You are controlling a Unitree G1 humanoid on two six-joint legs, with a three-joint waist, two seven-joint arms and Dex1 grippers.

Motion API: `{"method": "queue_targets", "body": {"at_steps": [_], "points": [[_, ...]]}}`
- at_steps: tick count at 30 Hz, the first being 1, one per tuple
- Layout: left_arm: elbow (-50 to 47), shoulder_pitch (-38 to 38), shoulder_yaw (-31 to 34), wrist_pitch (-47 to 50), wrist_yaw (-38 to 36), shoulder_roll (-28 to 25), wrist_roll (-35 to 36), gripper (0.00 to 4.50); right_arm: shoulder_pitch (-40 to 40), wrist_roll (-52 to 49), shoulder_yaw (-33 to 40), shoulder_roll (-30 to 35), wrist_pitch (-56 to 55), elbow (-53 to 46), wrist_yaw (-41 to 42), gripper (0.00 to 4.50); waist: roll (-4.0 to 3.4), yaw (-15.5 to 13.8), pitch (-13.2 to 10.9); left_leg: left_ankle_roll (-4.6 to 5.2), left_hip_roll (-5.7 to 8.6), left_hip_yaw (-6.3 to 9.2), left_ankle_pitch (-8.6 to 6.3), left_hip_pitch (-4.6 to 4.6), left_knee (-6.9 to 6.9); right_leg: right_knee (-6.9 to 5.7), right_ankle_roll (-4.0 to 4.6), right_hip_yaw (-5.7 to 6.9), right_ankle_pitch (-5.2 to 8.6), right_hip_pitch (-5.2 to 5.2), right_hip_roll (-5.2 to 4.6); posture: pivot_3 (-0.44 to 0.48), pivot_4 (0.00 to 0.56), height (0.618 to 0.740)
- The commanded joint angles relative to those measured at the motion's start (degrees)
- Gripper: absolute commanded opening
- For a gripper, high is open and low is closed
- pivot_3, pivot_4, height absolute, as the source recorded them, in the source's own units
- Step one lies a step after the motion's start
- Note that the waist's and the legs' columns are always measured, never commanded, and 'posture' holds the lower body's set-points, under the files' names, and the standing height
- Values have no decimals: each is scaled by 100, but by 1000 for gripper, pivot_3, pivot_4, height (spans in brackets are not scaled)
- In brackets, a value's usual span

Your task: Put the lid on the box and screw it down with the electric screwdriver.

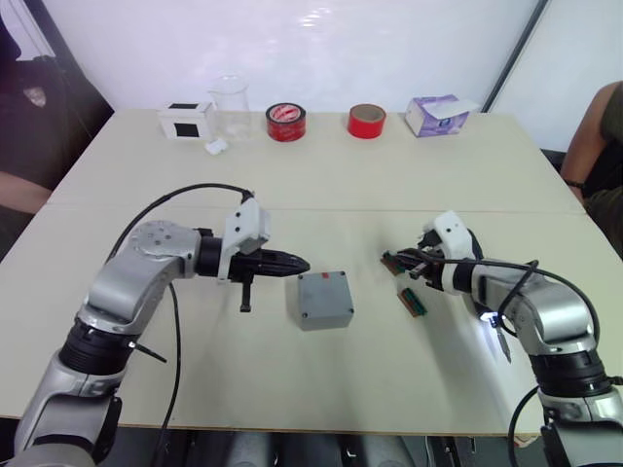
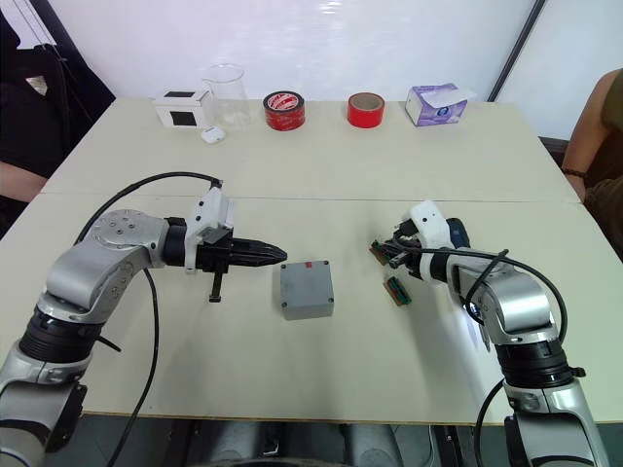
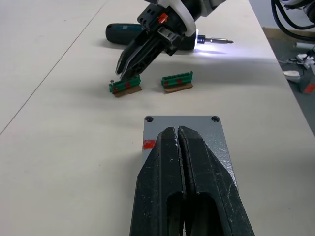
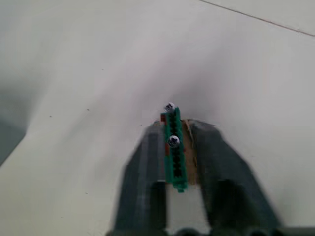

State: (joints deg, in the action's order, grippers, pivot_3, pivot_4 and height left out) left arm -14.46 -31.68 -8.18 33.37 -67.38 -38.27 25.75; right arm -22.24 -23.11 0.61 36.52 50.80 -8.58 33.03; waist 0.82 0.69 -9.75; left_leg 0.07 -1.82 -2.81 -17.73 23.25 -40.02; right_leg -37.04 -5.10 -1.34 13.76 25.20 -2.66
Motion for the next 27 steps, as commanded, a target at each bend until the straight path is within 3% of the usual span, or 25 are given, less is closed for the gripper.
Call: {"method": "queue_targets", "body": {"at_steps": [1, 11, 22, 27], "points": [[-214, -12, 57, -51, 23, -22, 95, 0, -90, 28, 8, 11, -39, -62, 79, 67, 0, 0, 0, 0, 0, 0, 0, 0, 0, 0, 0, 0, 0, 0, 0, 0, 150, 740], [-273, 30, 64, -21, 56, -24, 125, 0, -144, -128, 239, -12, 129, -271, 88, 67, 0, -1, 0, 0, 0, 0, 0, 0, 0, 0, 0, 0, 0, 0, 0, 0, 150, 740], [-169, 115, 27, -89, 37, -78, 61, 0, -363, -649, 537, 336, 941, -1303, 182, 67, 0, 0, 0, 0, -1, 4, 0, 0, 1, 0, 0, 1, 0, 0, 0, 0, 150, 740], [-101, 199, 39, -169, -18, -174, -14, 0, -790, -1080, 273, 454, 1387, -1926, 393, 67, -2, 12, -1, 0, -1, 3, 0, 0, 1, -1, 0, 0, 0, 3, 1, 0, 150, 740]]}}
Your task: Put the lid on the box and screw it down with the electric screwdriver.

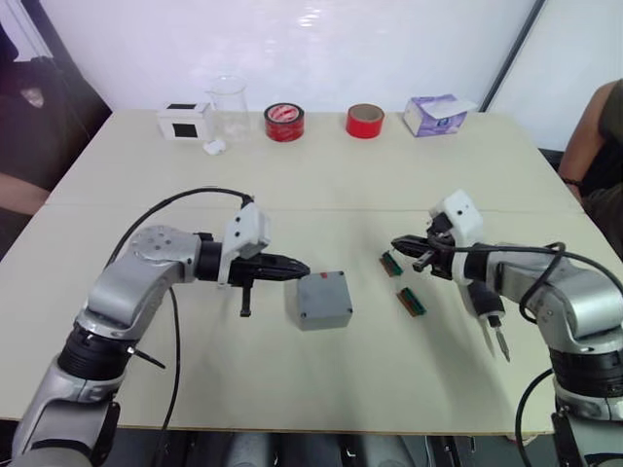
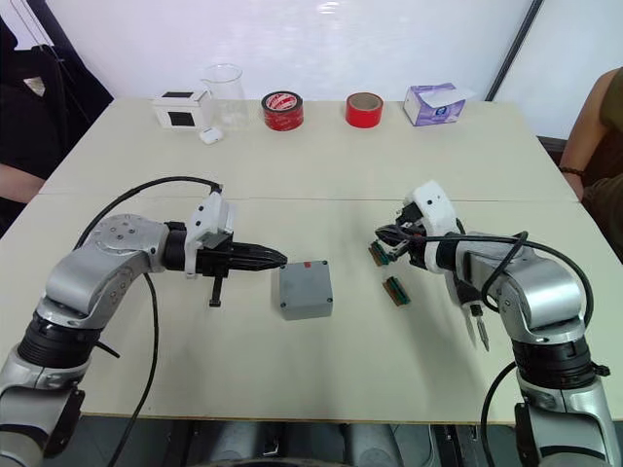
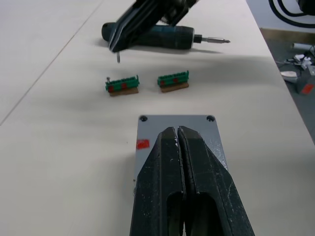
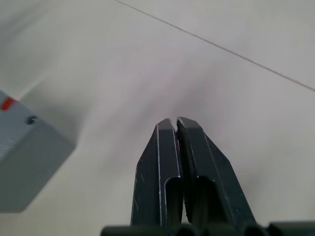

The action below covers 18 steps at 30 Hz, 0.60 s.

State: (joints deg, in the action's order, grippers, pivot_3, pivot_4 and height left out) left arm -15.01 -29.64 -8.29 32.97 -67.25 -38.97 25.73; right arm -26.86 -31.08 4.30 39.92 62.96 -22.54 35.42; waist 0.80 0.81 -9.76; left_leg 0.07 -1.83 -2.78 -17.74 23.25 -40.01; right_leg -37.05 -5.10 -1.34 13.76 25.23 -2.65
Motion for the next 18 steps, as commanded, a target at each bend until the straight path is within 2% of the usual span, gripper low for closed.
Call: {"method": "queue_targets", "body": {"at_steps": [1, 8, 18], "points": [[-49, 7, 58, -133, -35, -115, -14, 0, -400, -335, -186, 118, 197, -615, 206, 67, 0, -2, 0, 0, -1, 2, 0, 0, 0, 0, 0, 1, 0, 0, 1, 0, 150, 740], [-90, 99, 82, -154, 46, -204, -48, 0, -884, -590, -693, -60, 345, -818, 322, 67, 0, -18, 0, 0, -1, 2, 0, 1, 0, 2, 1, 2, 0, -1, -1, 0, 150, 740], [-298, 177, 87, -45, 298, -152, 38, 0, -747, -246, -1282, 33, -32, -627, 390, 67, 1, -9, 0, 0, 0, 1, 0, 2, 0, 2, 0, 1, 0, 0, -3, 0, 150, 740]]}}
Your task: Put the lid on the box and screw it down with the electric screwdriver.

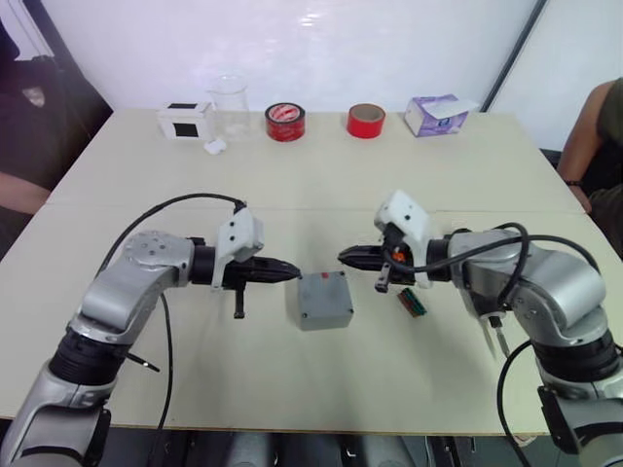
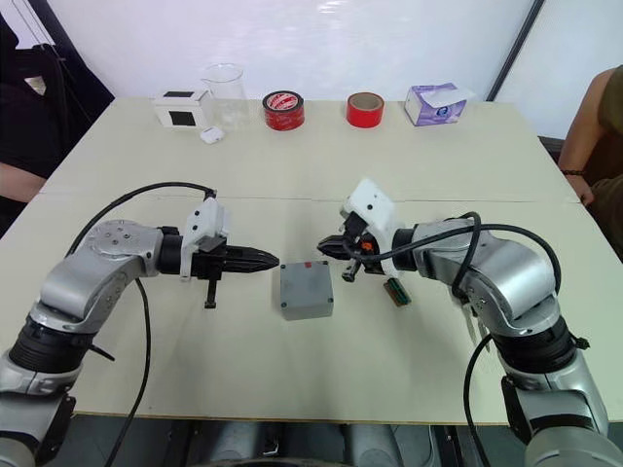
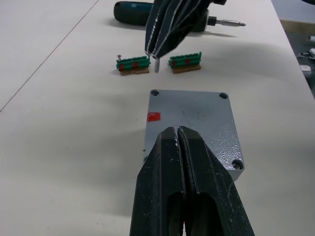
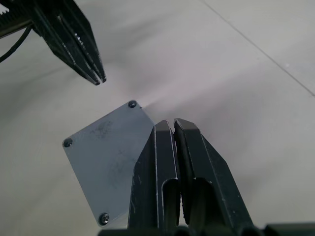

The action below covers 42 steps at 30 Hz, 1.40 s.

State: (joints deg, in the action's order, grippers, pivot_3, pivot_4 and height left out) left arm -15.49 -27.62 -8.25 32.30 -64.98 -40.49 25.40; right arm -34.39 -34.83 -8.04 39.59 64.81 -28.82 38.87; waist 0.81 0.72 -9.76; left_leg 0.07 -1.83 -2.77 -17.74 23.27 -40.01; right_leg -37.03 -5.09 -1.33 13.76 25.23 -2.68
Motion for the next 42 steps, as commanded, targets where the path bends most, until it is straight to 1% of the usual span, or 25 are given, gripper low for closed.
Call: {"method": "queue_targets", "body": {"at_steps": [1, 10, 28, 42], "points": [[-257, -26, 77, 28, 82, 3, 78, 0, 18, 180, -88, 74, -267, 45, 51, 67, 0, 0, 0, 0, 0, 0, 0, 0, 0, 0, 0, 0, 0, 0, 0, 0, 150, 740], [-289, -56, 47, 84, 119, 16, 118, 0, 13, 381, -244, 31, -454, 267, 118, 67, 0, -1, 0, 0, 0, -1, 0, 0, 0, 0, 0, 0, 0, 0, 0, 0, 150, 740], [-358, -56, 63, 150, 173, 26, 139, 0, 100, 446, -325, -66, -439, 249, 147, 67, 0, -1, 0, 0, 0, -1, 0, 0, 0, 0, 0, 0, 0, 0, 0, 0, 150, 740], [-478, 23, 80, 207, 226, 3, 192, 0, 114, 633, -373, 6, -635, 435, 236, 67, 0, -1, 0, 0, 0, -1, 0, 0, 0, 0, 0, 0, 0, 0, 0, 0, 150, 740]]}}
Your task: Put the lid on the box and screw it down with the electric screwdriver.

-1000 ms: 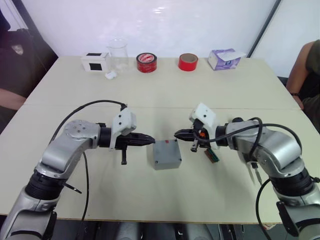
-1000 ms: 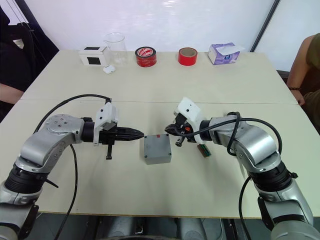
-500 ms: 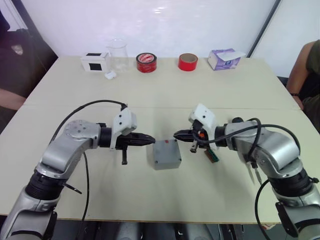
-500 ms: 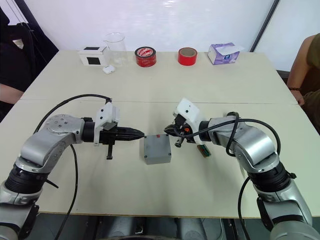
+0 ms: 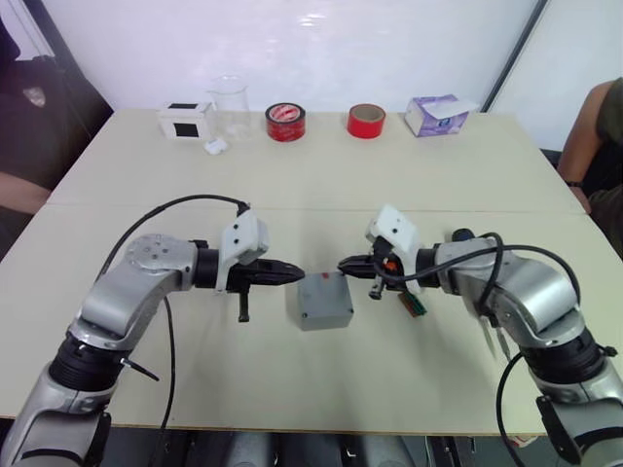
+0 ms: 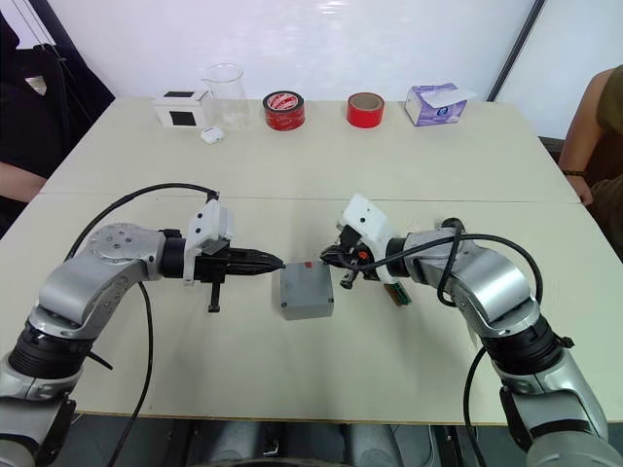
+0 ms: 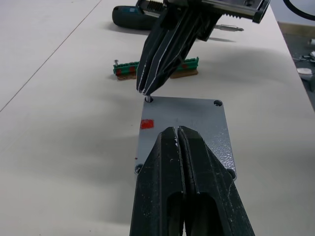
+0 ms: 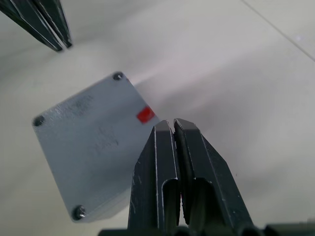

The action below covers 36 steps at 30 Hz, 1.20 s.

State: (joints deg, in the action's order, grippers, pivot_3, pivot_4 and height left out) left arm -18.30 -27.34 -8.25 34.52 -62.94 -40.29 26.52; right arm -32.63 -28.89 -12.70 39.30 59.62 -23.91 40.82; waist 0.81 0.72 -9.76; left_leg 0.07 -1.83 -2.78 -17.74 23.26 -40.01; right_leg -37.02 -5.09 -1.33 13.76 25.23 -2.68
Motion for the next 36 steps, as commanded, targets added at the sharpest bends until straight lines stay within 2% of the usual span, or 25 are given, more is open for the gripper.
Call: {"method": "queue_targets", "body": {"at_steps": [1, 18, 23, 24, 28, 29, 31, 34, 36], "points": [[-200, -1, 80, -16, 23, -20, 83, 0, -68, 45, 103, 39, -117, -50, 52, 67, 0, 0, 0, 0, 0, 0, 0, 0, 0, 0, 0, 0, 0, 0, 0, 0, 150, 740], [-243, 37, 65, -7, 62, -41, 101, 0, 276, 322, -157, -16, -339, 232, 137, 67, 1, -4, 0, 0, 0, 0, 0, -1, 0, 0, 0, 0, 0, -1, 0, 0, 150, 740], [-260, 68, 72, -9, 69, -43, 104, 0, 285, 188, -20, -86, -262, 187, 180, 1439, 1, -2, 1, 0, 0, 0, 0, -2, 0, 0, 0, 0, 0, -2, 0, 0, 150, 740], [-250, 63, 63, -16, 66, -33, 101, 0, 255, 184, 18, -69, -241, 142, 172, 1906, 1, -2, 1, 0, 0, 1, 0, -2, 0, 0, 0, 0, 0, -2, 0, 0, 150, 740], [-225, 37, 36, -34, 50, -10, 94, 0, 170, 125, 187, 32, -137, -42, 186, 3308, 1, -2, 1, 0, 0, 0, 0, -2, 0, 0, 0, 0, 0, -2, 0, 0, 150, 740], [-213, 20, 26, -41, 39, 1, 96, 0, 130, 108, 272, 91, -94, -96, 179, 3802, 1, -3, 1, 0, 0, 0, 0, -2, 0, 0, 0, 0, 0, -2, 0, 0, 150, 740], [-191, -33, -2, -59, -1, 45, 122, 0, 55, 95, 548, 337, 0, -206, 165, 4371, 0, -10, 0, 0, 0, 0, 0, -1, 0, 0, 0, 0, 0, -2, 0, 0, 150, 740], [-163, -118, -14, -56, -67, 145, 209, 0, -52, -39, 979, 986, 373, -256, 355, 4479, -4, -24, -3, 0, 4, 1, 0, 4, -1, 0, 0, 1, 0, 1, -8, 0, 150, 740], [-151, -171, -27, -71, -145, 173, 228, 0, -146, -9, 968, 1517, 698, -154, 469, 4479, -2, -24, -2, 0, 4, -3, 0, 4, -2, 4, 0, -1, 0, 0, -9, 0, 150, 740]]}}
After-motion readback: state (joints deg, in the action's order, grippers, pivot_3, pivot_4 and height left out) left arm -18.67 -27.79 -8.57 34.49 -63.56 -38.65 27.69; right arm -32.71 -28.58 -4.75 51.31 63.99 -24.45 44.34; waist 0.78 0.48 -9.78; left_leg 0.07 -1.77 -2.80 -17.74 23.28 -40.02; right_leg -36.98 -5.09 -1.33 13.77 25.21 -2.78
